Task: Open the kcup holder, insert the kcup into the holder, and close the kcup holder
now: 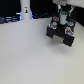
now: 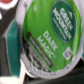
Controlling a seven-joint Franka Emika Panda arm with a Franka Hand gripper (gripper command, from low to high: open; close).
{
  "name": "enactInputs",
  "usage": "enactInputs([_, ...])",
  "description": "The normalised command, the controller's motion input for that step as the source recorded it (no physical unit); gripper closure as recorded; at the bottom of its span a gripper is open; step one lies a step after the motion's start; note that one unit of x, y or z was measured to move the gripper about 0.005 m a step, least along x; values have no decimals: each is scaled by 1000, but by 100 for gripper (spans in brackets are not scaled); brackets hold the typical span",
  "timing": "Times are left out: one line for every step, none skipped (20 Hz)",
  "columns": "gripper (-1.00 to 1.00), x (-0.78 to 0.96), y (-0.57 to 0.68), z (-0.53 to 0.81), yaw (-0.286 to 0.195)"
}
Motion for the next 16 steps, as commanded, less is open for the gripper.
enactInputs([100,-39,30,-136,24])
enactInputs([100,-79,15,-209,33])
enactInputs([100,-52,128,-214,58])
enactInputs([100,-72,37,-258,37])
enactInputs([100,-49,16,-273,28])
enactInputs([100,-33,8,-283,23])
enactInputs([100,-65,-10,-260,5])
enactInputs([100,-11,7,-271,11])
enactInputs([100,-4,0,-253,6])
enactInputs([100,10,-13,-224,0])
enactInputs([100,-11,-39,-185,-12])
enactInputs([100,132,-13,-103,-15])
enactInputs([100,139,-21,-46,-34])
enactInputs([100,156,-29,-46,-32])
enactInputs([100,69,-24,-153,-35])
enactInputs([100,131,-15,-202,-24])
